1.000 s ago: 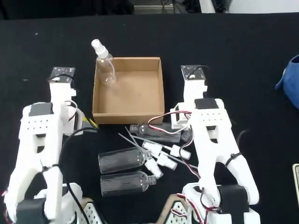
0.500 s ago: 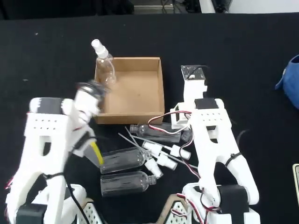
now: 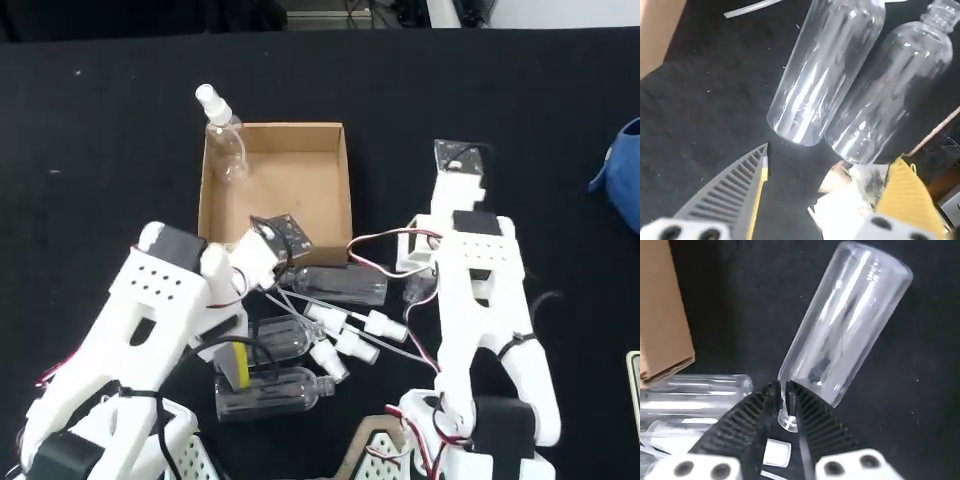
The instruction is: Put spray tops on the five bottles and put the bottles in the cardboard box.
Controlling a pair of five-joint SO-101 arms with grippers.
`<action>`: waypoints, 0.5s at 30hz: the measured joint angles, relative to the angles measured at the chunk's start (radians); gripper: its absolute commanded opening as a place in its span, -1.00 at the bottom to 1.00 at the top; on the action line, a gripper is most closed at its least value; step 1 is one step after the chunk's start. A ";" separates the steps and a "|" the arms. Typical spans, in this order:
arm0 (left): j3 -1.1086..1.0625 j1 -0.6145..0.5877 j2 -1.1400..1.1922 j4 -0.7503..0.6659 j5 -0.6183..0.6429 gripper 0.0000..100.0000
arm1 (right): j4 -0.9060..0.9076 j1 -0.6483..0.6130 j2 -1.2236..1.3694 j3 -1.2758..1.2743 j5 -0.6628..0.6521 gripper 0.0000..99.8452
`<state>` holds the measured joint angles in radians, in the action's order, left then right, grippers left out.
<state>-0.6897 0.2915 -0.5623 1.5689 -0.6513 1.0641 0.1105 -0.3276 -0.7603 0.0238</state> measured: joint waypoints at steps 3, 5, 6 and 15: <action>-0.048 0.011 0.000 -0.055 0.000 -0.30 | 0.000 0.032 0.000 0.000 0.000 -0.97; -0.058 0.009 0.000 -0.078 0.000 -0.32 | 0.000 0.060 0.000 0.015 0.000 -0.97; -0.058 0.009 0.000 -0.081 0.000 -0.32 | 0.000 0.071 0.000 0.023 0.000 -0.97; -0.069 0.017 0.000 -0.175 0.000 -0.32 | 0.000 0.091 0.000 0.028 0.000 -0.97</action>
<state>-0.7587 0.3084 -0.5623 1.3940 -0.6513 1.0641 0.2010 -0.3276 -0.7327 0.0238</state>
